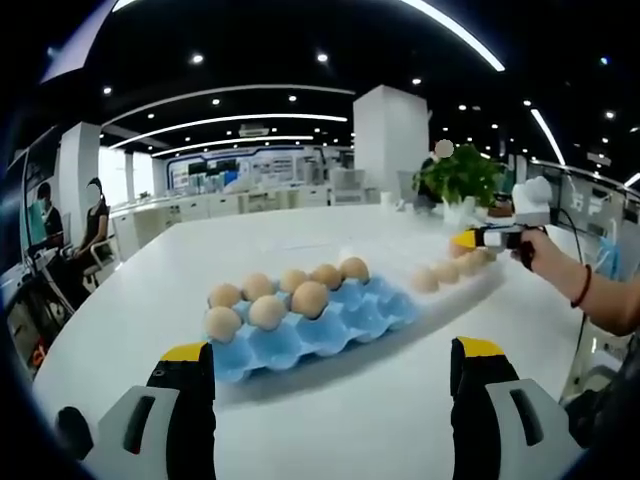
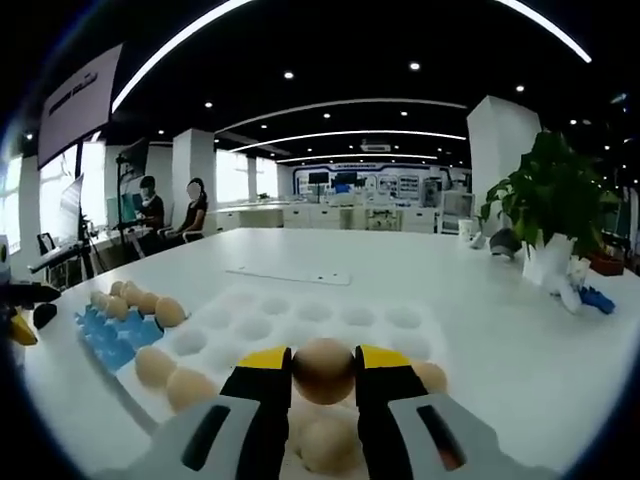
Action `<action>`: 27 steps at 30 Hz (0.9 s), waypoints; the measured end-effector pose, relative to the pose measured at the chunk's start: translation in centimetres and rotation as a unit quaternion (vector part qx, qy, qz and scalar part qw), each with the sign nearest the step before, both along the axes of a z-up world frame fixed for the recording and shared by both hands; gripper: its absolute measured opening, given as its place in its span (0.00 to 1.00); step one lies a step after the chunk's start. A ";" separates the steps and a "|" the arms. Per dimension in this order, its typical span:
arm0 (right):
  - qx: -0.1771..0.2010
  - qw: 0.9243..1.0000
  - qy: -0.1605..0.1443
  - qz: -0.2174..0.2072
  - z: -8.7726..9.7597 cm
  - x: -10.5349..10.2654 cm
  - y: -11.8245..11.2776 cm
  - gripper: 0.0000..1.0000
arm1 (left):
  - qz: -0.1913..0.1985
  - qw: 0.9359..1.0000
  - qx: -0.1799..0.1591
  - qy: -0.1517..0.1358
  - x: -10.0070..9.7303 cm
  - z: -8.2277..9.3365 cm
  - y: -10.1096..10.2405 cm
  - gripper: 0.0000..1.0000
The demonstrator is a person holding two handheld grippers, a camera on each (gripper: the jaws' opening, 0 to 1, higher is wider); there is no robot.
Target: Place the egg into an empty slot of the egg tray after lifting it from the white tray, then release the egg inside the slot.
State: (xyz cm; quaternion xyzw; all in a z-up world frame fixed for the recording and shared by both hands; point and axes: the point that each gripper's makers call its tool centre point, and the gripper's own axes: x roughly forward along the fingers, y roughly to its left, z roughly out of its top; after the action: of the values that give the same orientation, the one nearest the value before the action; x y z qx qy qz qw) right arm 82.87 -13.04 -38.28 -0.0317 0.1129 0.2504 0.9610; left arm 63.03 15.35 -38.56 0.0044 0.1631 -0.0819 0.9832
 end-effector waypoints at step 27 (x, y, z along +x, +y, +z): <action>-0.020 0.998 -0.014 0.053 0.4 -1.6 4.8 0.26 | 0.006 1.000 0.000 -0.001 -0.6 -0.1 0.5 1.00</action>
State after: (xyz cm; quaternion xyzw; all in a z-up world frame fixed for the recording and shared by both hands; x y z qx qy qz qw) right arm 81.27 -8.22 -37.86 -0.0607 0.1024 0.2979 0.9471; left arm 62.40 15.89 -38.66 0.0036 0.1624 -0.0763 0.9838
